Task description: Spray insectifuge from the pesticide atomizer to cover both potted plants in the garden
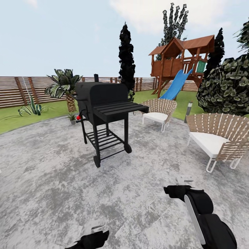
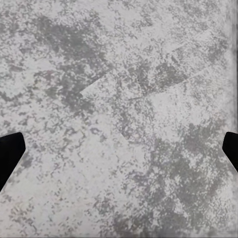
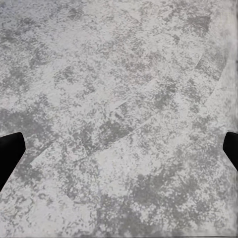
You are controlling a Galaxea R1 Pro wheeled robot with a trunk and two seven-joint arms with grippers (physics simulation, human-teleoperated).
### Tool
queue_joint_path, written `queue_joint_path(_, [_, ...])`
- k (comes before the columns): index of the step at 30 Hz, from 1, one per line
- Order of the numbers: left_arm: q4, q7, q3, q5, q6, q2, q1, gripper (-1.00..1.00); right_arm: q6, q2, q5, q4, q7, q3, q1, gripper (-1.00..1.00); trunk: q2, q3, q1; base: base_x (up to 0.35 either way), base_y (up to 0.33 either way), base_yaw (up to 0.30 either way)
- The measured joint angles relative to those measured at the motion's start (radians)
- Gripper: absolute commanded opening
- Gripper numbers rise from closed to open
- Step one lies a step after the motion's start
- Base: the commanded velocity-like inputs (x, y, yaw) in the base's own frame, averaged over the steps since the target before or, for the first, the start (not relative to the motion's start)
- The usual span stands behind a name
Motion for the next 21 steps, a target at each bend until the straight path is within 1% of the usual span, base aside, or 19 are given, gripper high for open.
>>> queue_joint_path(13, [0.003,0.002,-0.004,-0.008,-0.004,0.000,0.000,1.00,0.000,-0.002,0.000,0.000,0.001,0.000,-0.001,1.00,0.000,0.000,0.000,0.000,0.000,-0.276])
queue_joint_path(21, [0.003,0.001,-0.004,-0.003,-0.005,0.001,0.000,1.00,0.000,-0.002,0.000,0.000,0.001,0.000,-0.001,1.00,0.000,0.000,0.000,0.000,0.000,-0.276])
